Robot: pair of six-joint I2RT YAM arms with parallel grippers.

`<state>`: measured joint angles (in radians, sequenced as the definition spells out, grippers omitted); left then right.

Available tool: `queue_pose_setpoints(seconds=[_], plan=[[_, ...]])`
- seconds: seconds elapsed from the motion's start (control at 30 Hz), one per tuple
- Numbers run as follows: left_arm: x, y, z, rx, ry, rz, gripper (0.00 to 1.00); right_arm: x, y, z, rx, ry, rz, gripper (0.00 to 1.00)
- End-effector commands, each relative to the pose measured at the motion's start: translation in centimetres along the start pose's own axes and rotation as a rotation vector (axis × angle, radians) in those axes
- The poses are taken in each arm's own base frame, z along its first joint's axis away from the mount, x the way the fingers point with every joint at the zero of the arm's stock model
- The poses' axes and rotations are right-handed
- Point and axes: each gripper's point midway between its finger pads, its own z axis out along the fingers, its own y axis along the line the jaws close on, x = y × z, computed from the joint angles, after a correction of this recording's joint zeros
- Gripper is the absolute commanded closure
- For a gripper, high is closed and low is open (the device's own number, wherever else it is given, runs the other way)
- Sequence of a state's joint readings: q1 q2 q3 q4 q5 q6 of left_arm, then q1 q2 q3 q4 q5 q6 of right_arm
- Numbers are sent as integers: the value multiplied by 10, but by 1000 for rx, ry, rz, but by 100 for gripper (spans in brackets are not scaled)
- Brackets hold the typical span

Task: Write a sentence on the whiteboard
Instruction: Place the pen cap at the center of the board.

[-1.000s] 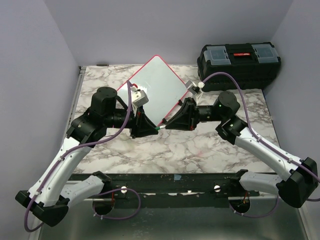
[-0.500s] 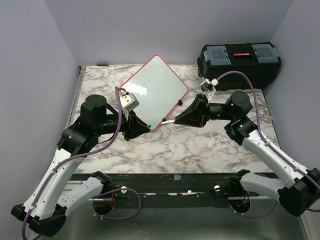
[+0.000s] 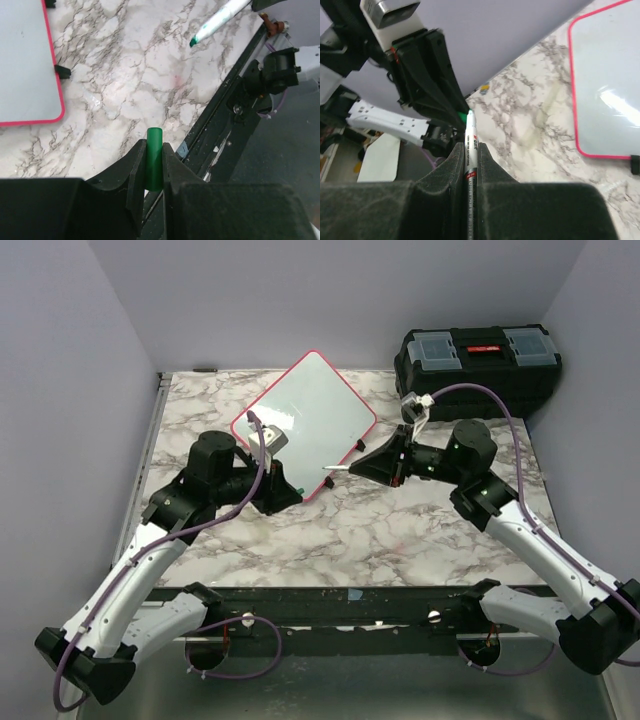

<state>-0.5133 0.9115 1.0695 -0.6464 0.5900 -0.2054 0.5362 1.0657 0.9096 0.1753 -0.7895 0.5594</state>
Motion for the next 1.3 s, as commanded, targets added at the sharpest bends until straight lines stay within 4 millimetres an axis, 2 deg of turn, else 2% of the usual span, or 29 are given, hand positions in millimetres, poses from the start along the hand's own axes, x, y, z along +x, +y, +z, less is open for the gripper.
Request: queue_pose_setpoints(seconds=[0.0, 0.1, 0.2, 0.3, 0.43, 0.57, 0.73, 0.97, 1.0, 1.1, 1.27], plan=[[1, 28, 10, -146, -54, -73, 100, -19, -46, -5, 285, -79, 7, 99], [14, 40, 24, -188, -59, -125, 100, -26, -83, -24, 523, -163, 32, 99], [34, 46, 46, -210, -44, -165, 100, -27, -105, -45, 679, -230, 53, 99], [54, 54, 70, -241, -24, -185, 100, -24, -113, -57, 745, -262, 60, 99], [69, 65, 98, -263, -34, -188, 100, -22, -120, -70, 817, -289, 63, 99], [83, 74, 127, -288, -33, -146, 100, -20, -125, -76, 852, -291, 63, 99], [111, 85, 159, -330, 75, -108, 100, -14, -128, -78, 868, -287, 71, 99], [127, 93, 174, -388, 130, -59, 99, -15, -132, -85, 900, -309, 65, 99], [129, 92, 175, -380, 136, -57, 97, -14, -132, -84, 900, -307, 64, 99], [137, 91, 179, -356, 153, -41, 82, -11, -136, -82, 904, -293, 69, 99], [143, 96, 182, -380, 170, -34, 74, -9, -138, -81, 903, -292, 74, 99]])
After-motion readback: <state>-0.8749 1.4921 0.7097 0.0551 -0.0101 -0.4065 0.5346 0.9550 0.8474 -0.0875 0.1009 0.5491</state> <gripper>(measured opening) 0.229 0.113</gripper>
